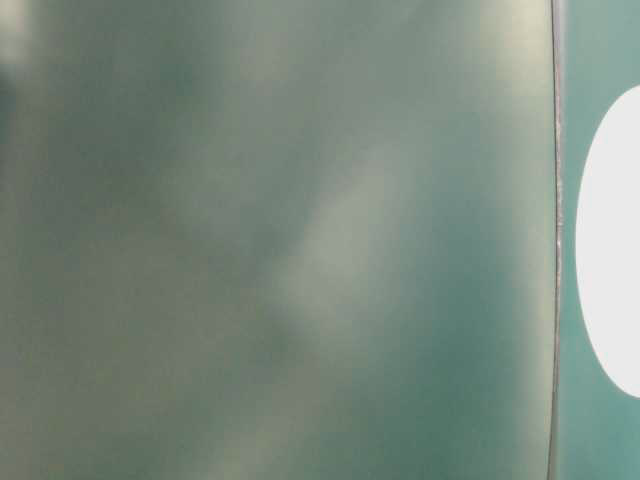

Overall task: Scoop the yellow hexagonal prism block from the bowl with a spoon using the right arm.
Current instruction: 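Close the right gripper on the pink spoon handle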

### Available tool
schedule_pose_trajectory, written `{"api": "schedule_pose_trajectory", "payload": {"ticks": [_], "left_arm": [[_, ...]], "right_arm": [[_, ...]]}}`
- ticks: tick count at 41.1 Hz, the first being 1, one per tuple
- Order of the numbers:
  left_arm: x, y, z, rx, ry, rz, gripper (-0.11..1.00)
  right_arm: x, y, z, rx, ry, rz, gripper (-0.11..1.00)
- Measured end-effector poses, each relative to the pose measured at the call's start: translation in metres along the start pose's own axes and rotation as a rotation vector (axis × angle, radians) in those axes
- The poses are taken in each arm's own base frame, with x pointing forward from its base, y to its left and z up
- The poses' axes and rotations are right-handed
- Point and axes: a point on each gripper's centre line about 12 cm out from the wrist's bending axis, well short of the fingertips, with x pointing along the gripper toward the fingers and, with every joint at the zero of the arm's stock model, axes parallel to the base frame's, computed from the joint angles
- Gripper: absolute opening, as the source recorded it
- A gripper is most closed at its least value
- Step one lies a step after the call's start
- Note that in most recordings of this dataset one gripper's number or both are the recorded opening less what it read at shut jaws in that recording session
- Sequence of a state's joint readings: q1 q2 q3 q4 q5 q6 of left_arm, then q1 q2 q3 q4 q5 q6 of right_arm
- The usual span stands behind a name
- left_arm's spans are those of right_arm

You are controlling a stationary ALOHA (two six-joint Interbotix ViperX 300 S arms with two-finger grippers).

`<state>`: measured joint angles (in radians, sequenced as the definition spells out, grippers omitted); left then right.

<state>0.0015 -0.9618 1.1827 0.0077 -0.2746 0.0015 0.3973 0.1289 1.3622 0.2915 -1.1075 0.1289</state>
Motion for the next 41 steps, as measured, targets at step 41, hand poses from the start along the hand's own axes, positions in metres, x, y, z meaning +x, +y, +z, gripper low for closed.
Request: {"api": "schedule_pose_trajectory", "payload": {"ticks": [41], "left_arm": [[0.0002, 0.0, -0.0003, 0.0, 0.002, 0.0, 0.11]], "right_arm": [[-0.0012, -0.0014, -0.0009, 0.004, 0.003, -0.008, 0.36]]}}
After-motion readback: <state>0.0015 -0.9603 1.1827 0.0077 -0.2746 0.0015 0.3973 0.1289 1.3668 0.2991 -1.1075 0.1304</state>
